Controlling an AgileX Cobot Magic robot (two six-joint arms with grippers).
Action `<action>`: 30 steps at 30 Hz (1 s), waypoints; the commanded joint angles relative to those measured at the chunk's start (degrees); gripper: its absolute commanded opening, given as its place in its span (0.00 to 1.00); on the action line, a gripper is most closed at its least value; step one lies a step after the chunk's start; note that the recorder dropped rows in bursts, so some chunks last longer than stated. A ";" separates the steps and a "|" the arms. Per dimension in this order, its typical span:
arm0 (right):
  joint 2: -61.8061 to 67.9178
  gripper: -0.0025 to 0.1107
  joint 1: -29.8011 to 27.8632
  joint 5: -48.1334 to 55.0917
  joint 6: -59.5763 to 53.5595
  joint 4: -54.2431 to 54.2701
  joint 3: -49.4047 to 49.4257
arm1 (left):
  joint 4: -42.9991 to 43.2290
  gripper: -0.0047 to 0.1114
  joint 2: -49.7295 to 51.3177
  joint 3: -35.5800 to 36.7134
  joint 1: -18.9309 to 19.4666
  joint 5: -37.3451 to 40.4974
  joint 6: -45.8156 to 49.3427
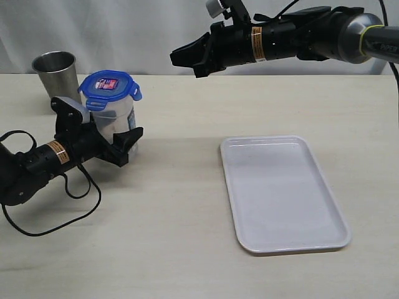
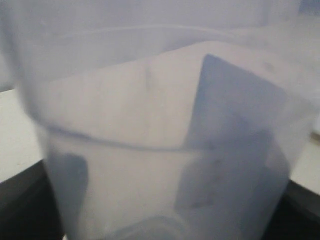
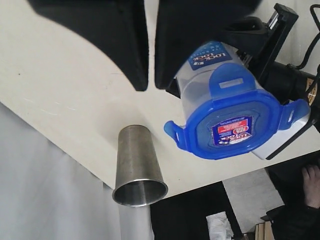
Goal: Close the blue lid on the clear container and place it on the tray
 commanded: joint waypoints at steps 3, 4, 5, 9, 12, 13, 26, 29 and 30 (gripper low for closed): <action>-0.54 0.06 -0.32 -0.18 1.54 0.00 -0.16 | 2.58 0.17 0.08 -0.23 -0.06 -0.78 -4.67; -0.54 0.06 -0.32 -0.18 1.54 0.00 -0.16 | 3.99 0.09 0.08 -0.23 -0.06 -0.78 -4.67; -0.54 0.06 -0.32 -0.18 1.54 0.00 -0.16 | 5.35 0.04 0.08 -0.23 -0.06 -0.78 -4.45; -0.76 0.06 -0.55 1.69 1.54 0.00 -0.16 | 14.14 0.04 -2.81 -0.27 0.60 -0.78 -3.40; -1.12 0.06 -0.55 8.67 3.29 0.00 -0.16 | 20.37 0.04 -5.74 -0.27 1.36 -0.78 -3.52; -1.39 0.06 -0.55 12.40 4.10 0.00 -0.01 | 22.72 0.04 -6.58 -0.27 1.66 -0.27 -3.65; -9.94 0.06 1.96 62.46 -24.45 29.90 16.01 | 45.60 0.04 -7.76 -3.18 2.64 0.13 -10.09; -10.62 0.06 1.96 73.82 -63.67 70.38 12.88 | 48.56 0.04 -7.76 -3.59 2.64 0.00 -11.00; -10.62 0.06 1.60 79.25 -74.71 80.78 10.90 | 49.05 0.04 -7.76 -3.59 2.64 0.00 -11.00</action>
